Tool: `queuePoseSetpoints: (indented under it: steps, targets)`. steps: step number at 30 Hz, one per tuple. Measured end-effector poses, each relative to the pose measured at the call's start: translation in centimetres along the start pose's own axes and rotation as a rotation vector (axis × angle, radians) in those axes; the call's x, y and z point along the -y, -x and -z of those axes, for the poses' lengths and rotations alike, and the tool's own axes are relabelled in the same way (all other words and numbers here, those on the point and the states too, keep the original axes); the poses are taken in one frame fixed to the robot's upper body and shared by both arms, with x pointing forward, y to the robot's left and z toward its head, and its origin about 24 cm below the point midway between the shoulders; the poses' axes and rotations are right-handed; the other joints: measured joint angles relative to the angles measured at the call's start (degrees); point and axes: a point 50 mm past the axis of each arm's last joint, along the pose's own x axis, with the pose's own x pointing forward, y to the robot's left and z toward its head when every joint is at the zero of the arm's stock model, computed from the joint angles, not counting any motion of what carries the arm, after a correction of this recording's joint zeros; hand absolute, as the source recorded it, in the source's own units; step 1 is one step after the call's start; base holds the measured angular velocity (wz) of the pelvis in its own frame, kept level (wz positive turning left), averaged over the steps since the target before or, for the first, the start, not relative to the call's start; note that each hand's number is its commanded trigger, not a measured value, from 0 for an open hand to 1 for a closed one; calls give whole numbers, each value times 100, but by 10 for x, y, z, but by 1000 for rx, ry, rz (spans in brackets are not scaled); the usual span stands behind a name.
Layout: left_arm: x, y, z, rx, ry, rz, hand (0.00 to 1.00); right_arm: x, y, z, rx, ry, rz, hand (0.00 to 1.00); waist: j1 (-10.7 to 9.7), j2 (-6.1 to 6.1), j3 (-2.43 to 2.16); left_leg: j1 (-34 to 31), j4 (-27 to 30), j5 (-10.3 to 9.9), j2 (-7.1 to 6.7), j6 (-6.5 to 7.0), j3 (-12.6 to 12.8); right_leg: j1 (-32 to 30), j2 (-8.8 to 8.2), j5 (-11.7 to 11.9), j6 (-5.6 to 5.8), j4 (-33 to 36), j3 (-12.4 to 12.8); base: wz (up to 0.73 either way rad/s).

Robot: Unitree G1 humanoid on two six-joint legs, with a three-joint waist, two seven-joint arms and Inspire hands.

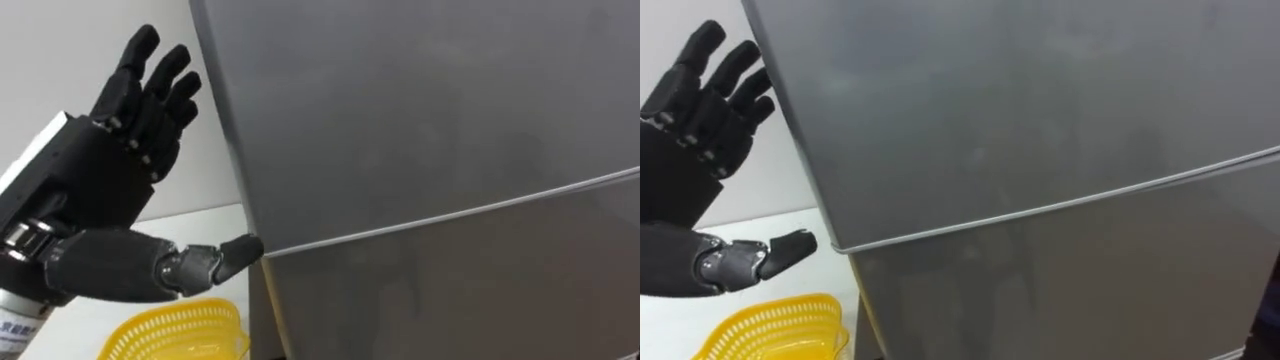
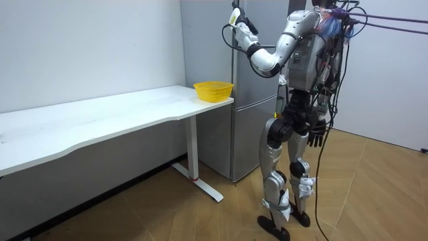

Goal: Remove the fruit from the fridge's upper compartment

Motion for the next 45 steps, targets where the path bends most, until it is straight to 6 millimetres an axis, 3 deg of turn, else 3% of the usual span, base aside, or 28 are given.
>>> queuePoseSetpoints:
  steps: [11,21,27,28,29,32,41,42,45]
  targets:
    - [16,-4,4,12,64,104,0,-1,0,-6,13,30,5,0,-38,0,4,-80,2,0,3,0,23,-37,-33,-1,0,20,-82,3]
    - [26,-7,12,9,118,133,0,-1,0,-21,31,56,-30,0,-78,-108,77,-140,66,-2,-33,2,-29,-15,-77,-18,29,-2,-119,5]
    - [28,-7,13,8,130,137,0,-3,-1,-22,31,81,-43,0,-71,-73,64,-204,92,-2,-28,3,-24,-47,-75,-18,29,12,-153,4]
    - [29,-7,14,8,131,137,74,-4,-1,-23,31,90,-49,0,-71,-71,63,-208,92,-2,-28,3,-23,-49,-76,-18,29,10,-164,4]
    - [29,-7,14,8,132,138,100,-4,-1,-23,31,92,-52,0,-71,-68,60,-209,92,-2,-28,3,-23,-49,-76,-18,29,10,-168,4]
    - [30,-7,14,7,135,141,100,-5,-1,-23,31,95,-55,0,-73,-38,40,-208,91,-2,-29,3,-23,-32,-76,-18,29,7,-179,1]
    - [22,-5,18,4,155,76,100,-6,0,-23,29,114,-73,0,-23,-39,36,-194,84,0,-27,6,74,18,-82,-22,35,11,-178,1]
    - [22,-5,18,6,158,75,89,-6,0,-23,30,114,-73,0,-20,-42,37,-190,84,1,-26,7,110,20,-84,-24,39,17,-177,0]
    - [23,-5,19,16,189,70,0,-6,0,-24,31,125,-74,0,-11,-42,36,-185,84,1,-26,8,118,26,-83,-25,41,24,-174,0]
